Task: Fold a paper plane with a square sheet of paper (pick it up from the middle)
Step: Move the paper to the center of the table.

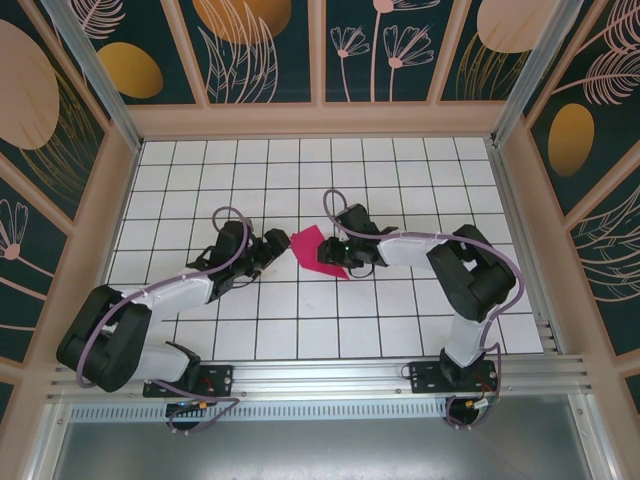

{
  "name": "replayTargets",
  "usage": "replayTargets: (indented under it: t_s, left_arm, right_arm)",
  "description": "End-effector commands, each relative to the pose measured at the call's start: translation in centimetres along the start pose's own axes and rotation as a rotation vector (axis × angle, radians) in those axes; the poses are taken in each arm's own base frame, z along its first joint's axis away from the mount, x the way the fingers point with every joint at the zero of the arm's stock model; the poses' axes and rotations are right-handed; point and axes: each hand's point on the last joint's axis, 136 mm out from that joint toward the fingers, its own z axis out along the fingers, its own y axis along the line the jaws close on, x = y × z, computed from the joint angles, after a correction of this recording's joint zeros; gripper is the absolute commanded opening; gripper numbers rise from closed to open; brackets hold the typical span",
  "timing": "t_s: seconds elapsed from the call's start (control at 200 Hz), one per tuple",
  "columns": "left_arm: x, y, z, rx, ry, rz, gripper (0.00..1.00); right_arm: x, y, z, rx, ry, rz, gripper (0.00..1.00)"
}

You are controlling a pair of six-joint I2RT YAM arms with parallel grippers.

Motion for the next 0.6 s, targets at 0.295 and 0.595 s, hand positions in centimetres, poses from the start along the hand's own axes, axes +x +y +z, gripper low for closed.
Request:
replayTargets:
  t_s: [0.295,0.595]
  left_arm:
    - [4.9,-2.0,3.1,0.051,0.157,-0.09,0.71]
    - [5.5,-2.9,4.8,0.056,0.193,-0.105,0.54]
  right_arm:
    - [1.3,-2.9,0.0,-0.112,0.061,0.157,0.44]
    - [2.2,-3.4,0.1,-0.13,0.083,0.176,0.42]
